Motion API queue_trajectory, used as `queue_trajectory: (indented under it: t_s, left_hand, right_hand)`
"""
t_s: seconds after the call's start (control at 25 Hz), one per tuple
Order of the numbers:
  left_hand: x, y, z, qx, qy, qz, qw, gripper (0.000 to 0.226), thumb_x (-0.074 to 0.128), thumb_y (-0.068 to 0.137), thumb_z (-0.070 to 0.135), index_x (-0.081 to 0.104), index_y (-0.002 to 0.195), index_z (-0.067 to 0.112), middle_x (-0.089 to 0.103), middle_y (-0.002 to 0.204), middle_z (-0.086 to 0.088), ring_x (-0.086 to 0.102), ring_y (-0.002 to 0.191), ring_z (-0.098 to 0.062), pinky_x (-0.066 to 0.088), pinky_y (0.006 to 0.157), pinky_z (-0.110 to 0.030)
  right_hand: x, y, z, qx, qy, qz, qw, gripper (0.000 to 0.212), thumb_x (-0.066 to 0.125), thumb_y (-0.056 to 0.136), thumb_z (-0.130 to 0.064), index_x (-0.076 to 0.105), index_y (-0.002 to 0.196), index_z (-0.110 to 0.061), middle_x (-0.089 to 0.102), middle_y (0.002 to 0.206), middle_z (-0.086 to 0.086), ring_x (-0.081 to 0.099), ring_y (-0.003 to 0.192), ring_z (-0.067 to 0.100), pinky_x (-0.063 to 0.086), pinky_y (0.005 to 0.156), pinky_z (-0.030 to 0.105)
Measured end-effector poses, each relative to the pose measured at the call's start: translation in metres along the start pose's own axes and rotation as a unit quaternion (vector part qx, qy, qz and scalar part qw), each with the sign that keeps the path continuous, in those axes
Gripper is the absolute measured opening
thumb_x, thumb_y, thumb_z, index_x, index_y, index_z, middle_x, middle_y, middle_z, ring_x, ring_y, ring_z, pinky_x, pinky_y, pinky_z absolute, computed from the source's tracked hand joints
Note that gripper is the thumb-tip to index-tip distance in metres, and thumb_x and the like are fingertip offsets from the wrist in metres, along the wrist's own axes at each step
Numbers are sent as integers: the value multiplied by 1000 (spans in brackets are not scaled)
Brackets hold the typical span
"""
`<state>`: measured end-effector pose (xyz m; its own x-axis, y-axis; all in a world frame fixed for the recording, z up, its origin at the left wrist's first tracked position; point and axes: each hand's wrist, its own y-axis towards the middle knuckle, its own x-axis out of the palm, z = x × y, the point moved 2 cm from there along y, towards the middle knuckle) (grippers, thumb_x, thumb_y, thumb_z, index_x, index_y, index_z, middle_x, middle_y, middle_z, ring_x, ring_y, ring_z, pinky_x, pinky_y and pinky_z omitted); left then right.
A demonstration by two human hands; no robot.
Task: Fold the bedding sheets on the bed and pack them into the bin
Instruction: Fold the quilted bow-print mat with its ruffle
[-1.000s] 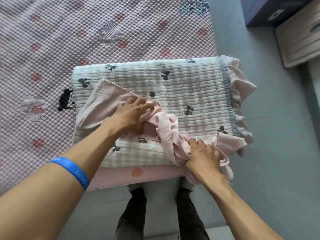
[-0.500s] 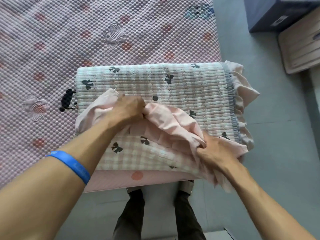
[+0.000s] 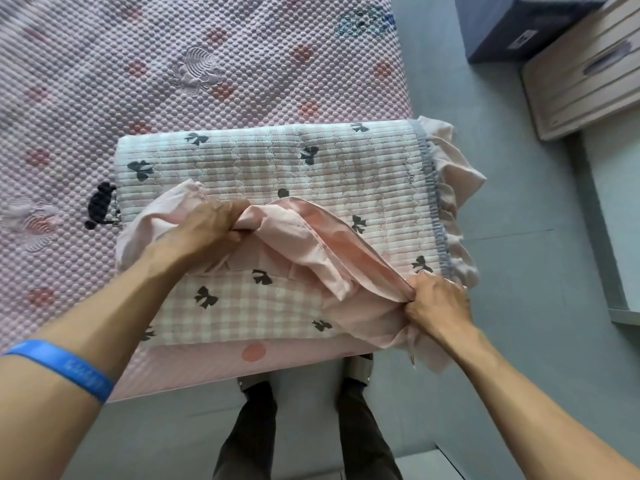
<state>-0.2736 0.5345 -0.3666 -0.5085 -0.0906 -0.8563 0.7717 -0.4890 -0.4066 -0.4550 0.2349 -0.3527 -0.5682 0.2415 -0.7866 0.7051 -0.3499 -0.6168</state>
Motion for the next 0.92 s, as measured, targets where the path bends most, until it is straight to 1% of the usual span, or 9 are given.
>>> queue_trajectory:
  t_s: [0.12,0.24,0.32,0.4,0.48,0.6,0.68,0.8,0.92]
  left_hand:
    - [-3,-4,0,34,9,-43,998,22,58,82,11,43,86,27,46,65,11,48,64,-11,32,67,-32]
    - [-3,0,-25,-44,23,30,998,26,60,80,21,49,101,32,56,78,-1,55,79,-26,49,78,-54]
    - [-3,-4,-34,-68,10,48,996,34,58,81,28,48,113,35,59,85,-3,56,82,-26,51,76,-58]
    - [-1,-10,-43,-71,-17,-20,997,32,57,78,53,53,105,36,62,85,3,59,81,-22,51,75,-44]
    - [-7,-15,-49,-101,46,-165,980,52,59,65,79,54,95,37,60,83,11,57,83,-14,43,78,-33]
    - [-20,-13,-51,-36,157,-204,966,52,64,56,79,53,77,33,60,74,14,55,86,-10,36,88,-27]
    - [-28,-16,-60,-22,45,-205,977,43,72,63,67,59,74,27,63,71,9,59,79,-13,41,73,-17]
    - [-28,-17,-89,-90,-171,-84,977,15,74,80,33,64,84,22,68,79,7,64,81,-17,48,67,-25]
    - [-1,-7,-100,-154,-37,15,987,10,59,89,22,58,99,24,69,101,-5,62,96,-28,43,75,-35]
  right_hand:
    - [-34,20,24,32,-3,-24,999,22,55,82,-16,65,101,-10,67,109,17,62,103,37,43,75,34]
    - [-84,62,14,-9,5,107,994,16,56,78,-16,63,92,-14,64,90,13,63,90,36,39,70,33]
    - [-95,81,-5,-49,0,160,986,11,57,78,-14,62,88,-16,61,89,11,62,92,36,44,70,34]
    - [-84,92,-13,-53,-36,119,991,18,59,81,-16,63,99,-17,64,103,13,61,102,35,48,79,35]
    - [-66,97,-9,-65,-33,11,997,16,60,81,-22,62,97,-23,67,104,8,61,99,31,45,79,32]
    - [-55,102,8,-123,-68,-86,986,10,57,83,-19,60,76,-23,72,95,6,57,81,26,42,71,29]
    - [-56,117,19,-113,-19,-75,991,17,56,86,-14,67,78,-24,73,97,6,63,87,28,44,72,28]
    - [-70,131,14,-30,111,61,991,21,50,89,-12,60,74,-21,68,103,15,61,101,35,41,80,34]
    - [-84,91,-15,23,200,306,930,25,47,87,-18,57,110,-16,59,123,14,51,116,37,35,95,48]
